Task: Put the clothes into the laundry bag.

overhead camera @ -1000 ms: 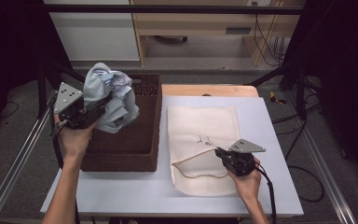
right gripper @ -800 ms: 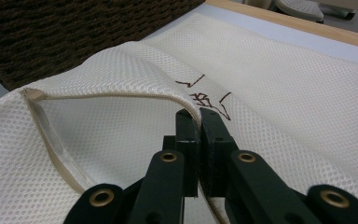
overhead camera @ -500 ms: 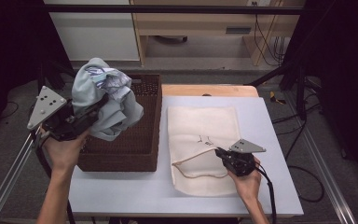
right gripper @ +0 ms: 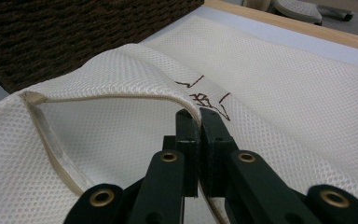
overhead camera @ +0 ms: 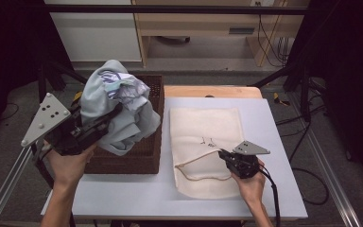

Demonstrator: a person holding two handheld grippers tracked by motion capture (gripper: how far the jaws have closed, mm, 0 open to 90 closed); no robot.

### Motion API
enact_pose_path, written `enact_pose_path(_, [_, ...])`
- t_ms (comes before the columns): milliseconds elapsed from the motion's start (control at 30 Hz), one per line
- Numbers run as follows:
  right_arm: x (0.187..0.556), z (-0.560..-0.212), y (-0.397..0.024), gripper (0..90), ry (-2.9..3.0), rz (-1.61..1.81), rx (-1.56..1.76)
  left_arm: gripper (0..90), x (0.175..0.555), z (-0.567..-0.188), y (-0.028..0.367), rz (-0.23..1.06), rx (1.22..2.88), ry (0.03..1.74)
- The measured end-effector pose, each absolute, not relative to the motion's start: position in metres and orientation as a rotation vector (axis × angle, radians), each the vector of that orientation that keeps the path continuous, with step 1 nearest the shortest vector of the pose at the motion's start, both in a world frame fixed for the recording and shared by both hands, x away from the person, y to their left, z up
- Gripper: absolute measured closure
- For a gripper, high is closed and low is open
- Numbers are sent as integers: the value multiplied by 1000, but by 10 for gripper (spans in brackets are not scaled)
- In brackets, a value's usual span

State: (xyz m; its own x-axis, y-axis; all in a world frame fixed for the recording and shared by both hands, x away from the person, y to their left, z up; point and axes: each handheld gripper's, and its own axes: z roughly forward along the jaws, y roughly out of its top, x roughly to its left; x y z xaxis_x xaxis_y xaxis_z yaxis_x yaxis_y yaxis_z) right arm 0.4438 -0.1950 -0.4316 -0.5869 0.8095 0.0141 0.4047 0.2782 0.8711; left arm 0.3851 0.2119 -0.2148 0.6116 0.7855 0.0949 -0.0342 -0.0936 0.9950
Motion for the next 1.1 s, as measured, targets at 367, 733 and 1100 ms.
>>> enact_pose_path(367, [444,-432,-195,872,2119,1247,1093,617,375,-229,178,660,1584,596])
enact_pose_path(733, [445,-432,-195,872,2120,1247,1094,614,368,-262,141,540,1710,550])
enact_pose_path(1100, [445,-432,-194,873,2118,1249,1092,613,372,-312,92,390,1849,526])
